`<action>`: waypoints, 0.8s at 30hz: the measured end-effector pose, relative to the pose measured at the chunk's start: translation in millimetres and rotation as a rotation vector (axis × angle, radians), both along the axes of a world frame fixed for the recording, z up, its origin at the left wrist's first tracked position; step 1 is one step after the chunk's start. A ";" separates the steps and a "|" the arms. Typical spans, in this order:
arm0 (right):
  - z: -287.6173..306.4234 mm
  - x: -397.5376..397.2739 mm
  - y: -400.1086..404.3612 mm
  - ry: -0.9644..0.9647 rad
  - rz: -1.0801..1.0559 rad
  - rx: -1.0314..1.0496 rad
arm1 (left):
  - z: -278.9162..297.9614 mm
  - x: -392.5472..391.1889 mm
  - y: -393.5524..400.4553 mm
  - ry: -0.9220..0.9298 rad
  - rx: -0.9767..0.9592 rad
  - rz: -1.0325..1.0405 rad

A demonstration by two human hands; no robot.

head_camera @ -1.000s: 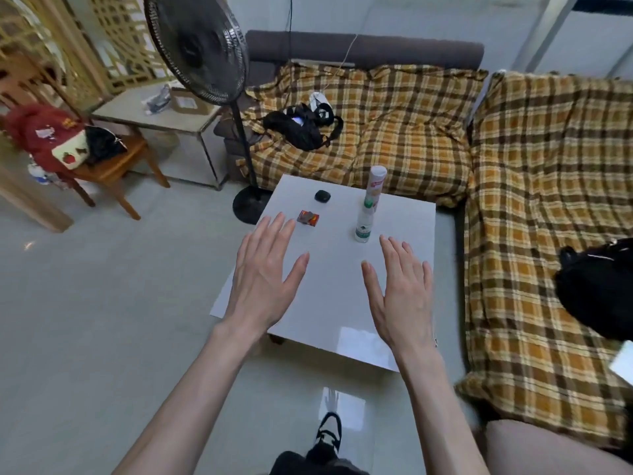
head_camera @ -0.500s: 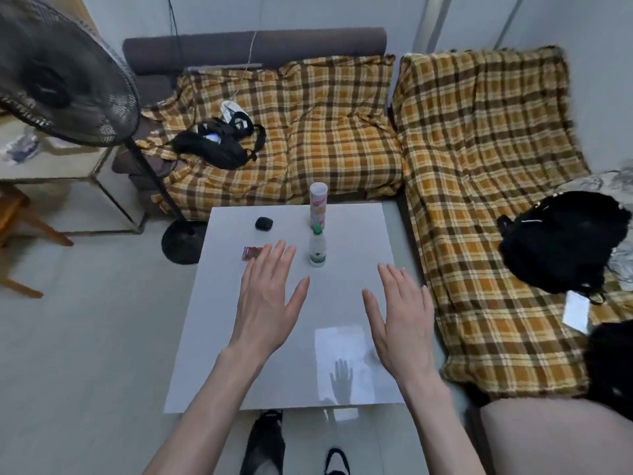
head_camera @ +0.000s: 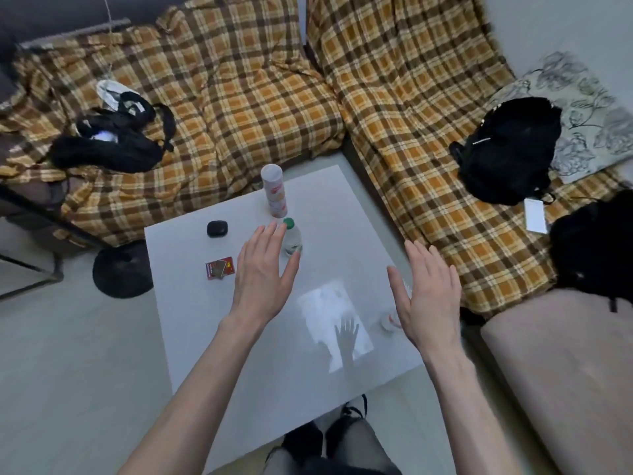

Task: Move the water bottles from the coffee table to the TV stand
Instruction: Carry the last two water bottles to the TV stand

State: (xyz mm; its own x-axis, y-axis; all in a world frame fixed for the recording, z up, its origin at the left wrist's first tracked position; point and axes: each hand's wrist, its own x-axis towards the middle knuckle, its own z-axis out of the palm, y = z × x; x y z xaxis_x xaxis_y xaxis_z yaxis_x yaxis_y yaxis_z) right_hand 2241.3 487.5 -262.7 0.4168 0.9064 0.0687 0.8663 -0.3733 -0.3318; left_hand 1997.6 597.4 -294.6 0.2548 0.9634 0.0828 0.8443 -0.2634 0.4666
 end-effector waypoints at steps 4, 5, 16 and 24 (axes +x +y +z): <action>-21.7 4.5 8.2 0.014 -0.057 -0.040 | -33.8 -0.8 27.3 0.020 -0.047 -0.023; -28.3 6.7 10.2 0.015 -0.068 -0.052 | -42.1 -0.5 33.5 0.021 -0.060 -0.024; -106.8 26.2 -1.2 0.067 -0.160 -0.233 | -124.5 30.9 110.7 0.148 -0.137 -0.085; -116.4 38.1 -10.9 0.041 -0.173 -0.282 | -159.3 49.0 168.0 0.322 -0.217 -0.131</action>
